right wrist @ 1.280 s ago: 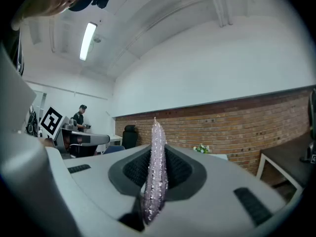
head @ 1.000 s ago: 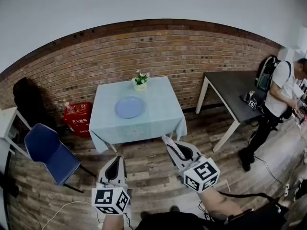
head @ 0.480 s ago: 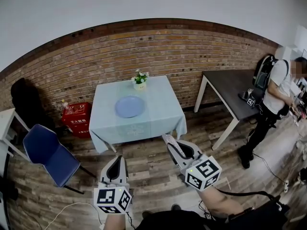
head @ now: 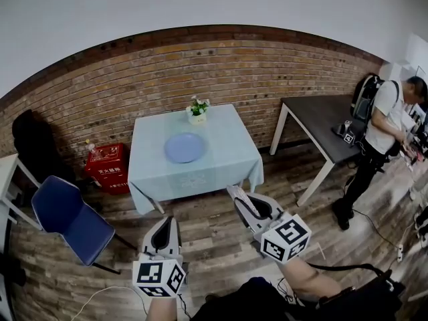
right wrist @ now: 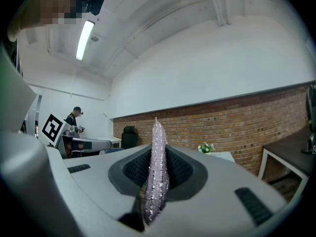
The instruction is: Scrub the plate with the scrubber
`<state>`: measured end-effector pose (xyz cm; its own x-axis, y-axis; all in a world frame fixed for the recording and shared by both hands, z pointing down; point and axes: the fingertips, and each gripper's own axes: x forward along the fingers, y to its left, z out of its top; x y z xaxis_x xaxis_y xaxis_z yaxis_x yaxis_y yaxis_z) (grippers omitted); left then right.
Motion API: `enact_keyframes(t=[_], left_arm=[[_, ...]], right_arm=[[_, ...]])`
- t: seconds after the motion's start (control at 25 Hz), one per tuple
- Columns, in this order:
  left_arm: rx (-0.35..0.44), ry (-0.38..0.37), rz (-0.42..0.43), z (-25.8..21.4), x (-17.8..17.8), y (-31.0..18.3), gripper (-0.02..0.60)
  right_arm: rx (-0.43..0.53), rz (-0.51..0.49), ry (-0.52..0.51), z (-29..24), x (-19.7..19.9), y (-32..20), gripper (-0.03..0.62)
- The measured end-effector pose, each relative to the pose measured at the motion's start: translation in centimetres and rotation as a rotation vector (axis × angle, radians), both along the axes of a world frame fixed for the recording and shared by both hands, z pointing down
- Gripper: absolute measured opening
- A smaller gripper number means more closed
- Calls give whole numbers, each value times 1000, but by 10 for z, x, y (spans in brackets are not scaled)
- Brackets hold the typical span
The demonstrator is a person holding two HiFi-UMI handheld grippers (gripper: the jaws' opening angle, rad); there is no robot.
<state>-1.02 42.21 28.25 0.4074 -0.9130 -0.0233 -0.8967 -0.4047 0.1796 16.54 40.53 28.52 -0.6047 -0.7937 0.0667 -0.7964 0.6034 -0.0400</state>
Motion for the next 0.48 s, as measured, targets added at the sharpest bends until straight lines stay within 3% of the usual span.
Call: enact_keyframes(t=[0.48], left_arm=[[-15, -5, -17, 12, -29, -37, 9]], right_arm=[[-13, -18, 7, 9, -25, -39, 61]])
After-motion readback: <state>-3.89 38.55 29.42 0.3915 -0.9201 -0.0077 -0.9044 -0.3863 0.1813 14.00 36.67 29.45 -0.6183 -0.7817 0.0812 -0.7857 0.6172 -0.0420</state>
